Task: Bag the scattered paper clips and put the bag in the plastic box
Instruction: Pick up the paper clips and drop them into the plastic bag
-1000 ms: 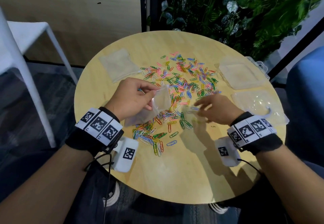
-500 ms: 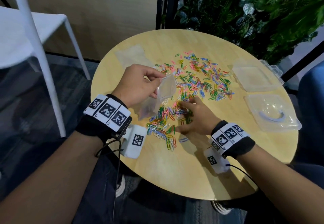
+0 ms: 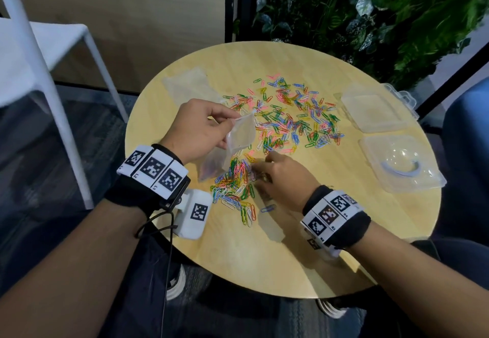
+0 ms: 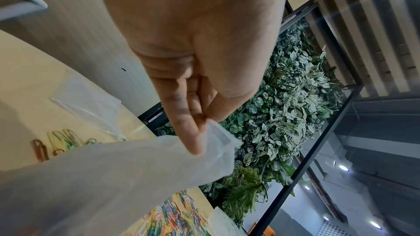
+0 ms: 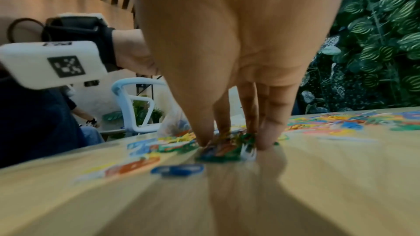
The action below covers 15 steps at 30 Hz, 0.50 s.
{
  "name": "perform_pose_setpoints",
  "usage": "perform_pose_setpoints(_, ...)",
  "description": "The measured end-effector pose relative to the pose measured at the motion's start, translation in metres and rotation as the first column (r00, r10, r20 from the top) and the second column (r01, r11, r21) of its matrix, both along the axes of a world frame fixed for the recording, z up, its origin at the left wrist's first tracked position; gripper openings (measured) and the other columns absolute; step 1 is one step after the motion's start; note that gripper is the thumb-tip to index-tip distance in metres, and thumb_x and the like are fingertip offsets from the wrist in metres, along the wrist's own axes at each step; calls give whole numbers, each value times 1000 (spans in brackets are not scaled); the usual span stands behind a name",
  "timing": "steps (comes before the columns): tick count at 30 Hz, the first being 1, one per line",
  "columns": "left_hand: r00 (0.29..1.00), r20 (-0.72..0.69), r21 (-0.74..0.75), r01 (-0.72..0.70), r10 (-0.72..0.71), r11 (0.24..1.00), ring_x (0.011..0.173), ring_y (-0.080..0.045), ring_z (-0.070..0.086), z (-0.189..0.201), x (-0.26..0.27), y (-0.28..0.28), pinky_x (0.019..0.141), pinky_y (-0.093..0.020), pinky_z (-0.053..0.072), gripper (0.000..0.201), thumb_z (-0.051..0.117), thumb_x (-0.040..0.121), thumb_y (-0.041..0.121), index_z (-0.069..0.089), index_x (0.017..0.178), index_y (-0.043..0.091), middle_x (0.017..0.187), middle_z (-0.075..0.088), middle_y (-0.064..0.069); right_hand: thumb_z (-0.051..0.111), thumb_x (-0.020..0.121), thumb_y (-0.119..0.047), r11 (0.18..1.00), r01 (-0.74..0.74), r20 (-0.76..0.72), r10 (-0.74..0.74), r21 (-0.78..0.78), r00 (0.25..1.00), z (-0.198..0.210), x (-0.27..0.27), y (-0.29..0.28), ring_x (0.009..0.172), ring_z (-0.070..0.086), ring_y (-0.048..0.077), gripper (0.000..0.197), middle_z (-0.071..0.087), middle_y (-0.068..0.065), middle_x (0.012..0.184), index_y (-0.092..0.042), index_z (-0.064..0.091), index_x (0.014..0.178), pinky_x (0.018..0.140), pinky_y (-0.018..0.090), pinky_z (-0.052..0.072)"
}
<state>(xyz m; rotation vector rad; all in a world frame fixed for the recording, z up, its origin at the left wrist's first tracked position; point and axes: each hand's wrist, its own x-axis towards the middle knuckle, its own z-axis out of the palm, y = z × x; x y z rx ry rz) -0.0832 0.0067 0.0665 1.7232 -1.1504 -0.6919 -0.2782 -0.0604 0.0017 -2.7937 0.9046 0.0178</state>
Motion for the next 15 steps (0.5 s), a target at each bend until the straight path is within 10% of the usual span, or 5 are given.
perform_pose_setpoints(7, 999, 21, 41, 27, -28, 999, 67, -26, 75, -7, -9, -7, 58, -23, 61, 17, 67, 93, 7, 79, 102, 14, 99, 75, -18, 53, 83, 0, 998, 62, -131, -60, 17, 990, 2, 4, -11, 87, 63, 29, 31, 69, 10, 94, -13, 74, 102, 74, 31, 53)
perform_pose_setpoints(10, 999, 22, 51, 36, -37, 998, 66, -27, 73, -9, -12, -9, 56, -20, 59, 16, 67, 93, 7, 79, 103, 14, 97, 74, -20, 72, 81, -12, 947, 201, -19, -203, 252, 979, 14, -19, -37, 76, 65, 14, 14, 74, 1, 85, -17, 79, 92, 68, 18, 50)
perform_pose_setpoints(15, 999, 32, 99, 20, -23, 995, 54, -19, 71, -15, -20, -12, 57, -25, 61, 14, 67, 93, 9, 78, 98, 18, 89, 76, -10, 71, 80, 3, 294, 129, 116, -689, 947, 715, 45, -51, -69, 85, 72, 22, 17, 74, 16, 100, -3, 74, 96, 77, 23, 59)
